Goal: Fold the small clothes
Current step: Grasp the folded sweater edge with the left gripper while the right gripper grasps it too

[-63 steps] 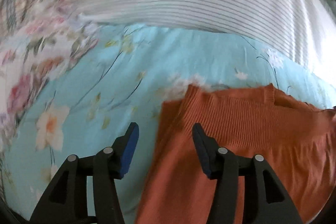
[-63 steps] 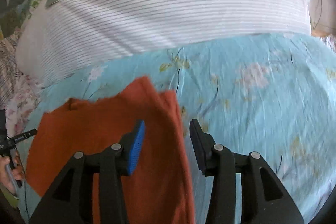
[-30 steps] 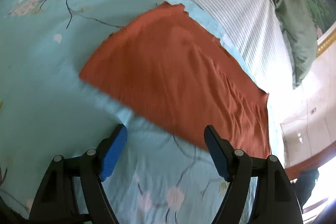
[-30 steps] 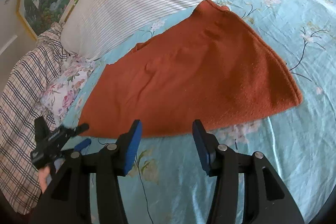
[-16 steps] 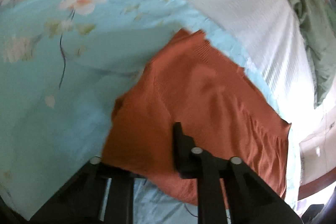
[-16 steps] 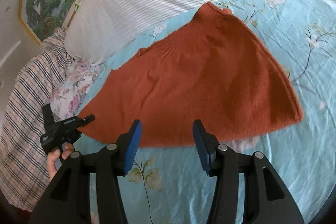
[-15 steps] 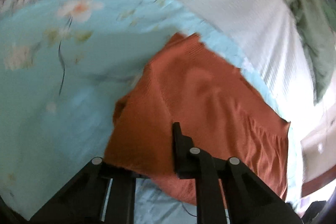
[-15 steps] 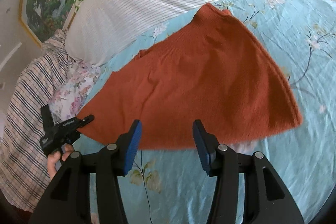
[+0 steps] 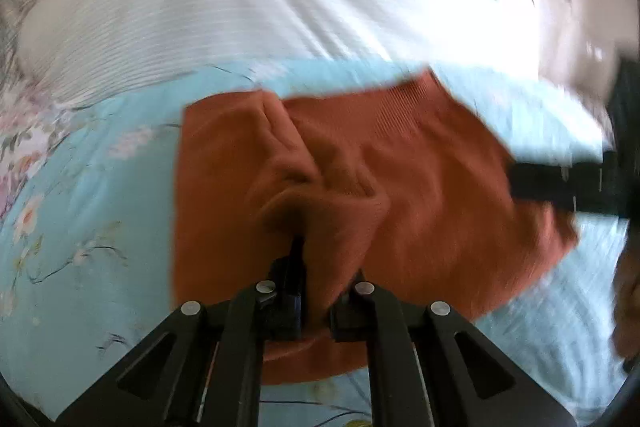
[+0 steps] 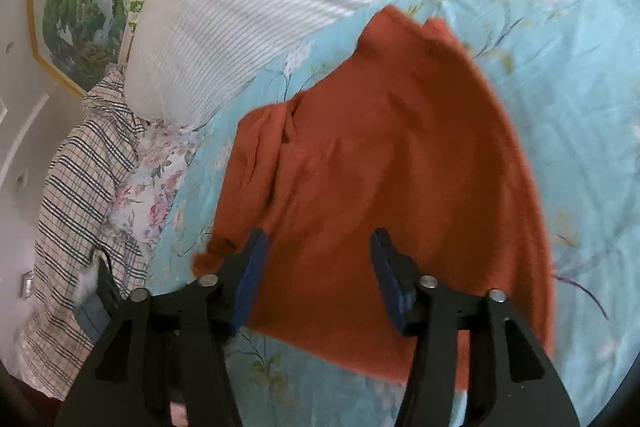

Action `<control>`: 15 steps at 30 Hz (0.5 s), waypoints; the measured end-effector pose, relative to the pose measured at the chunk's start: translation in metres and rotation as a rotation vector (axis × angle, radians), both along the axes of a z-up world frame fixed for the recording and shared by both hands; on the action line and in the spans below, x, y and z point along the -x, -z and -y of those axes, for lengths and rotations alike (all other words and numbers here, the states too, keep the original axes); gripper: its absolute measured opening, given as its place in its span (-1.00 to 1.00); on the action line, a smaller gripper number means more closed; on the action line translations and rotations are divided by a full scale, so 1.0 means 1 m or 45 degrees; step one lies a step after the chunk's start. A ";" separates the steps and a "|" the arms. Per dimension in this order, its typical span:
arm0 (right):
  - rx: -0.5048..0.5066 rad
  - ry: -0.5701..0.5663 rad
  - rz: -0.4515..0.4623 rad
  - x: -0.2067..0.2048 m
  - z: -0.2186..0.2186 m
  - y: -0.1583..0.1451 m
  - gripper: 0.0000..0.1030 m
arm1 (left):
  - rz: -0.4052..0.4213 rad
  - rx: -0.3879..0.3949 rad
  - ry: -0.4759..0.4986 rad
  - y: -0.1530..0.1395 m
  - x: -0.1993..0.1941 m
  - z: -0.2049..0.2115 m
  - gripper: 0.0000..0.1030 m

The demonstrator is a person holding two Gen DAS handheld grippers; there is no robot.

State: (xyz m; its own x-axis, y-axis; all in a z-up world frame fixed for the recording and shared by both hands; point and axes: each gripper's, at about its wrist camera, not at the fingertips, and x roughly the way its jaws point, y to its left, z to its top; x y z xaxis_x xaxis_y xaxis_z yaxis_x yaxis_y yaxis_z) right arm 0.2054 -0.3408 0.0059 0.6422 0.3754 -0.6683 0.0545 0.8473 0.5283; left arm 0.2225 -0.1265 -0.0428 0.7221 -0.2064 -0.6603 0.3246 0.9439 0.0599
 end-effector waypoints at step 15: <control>-0.096 -0.322 -0.166 -0.157 -0.071 0.045 0.42 | 0.070 -0.085 0.036 0.004 0.021 0.006 -0.88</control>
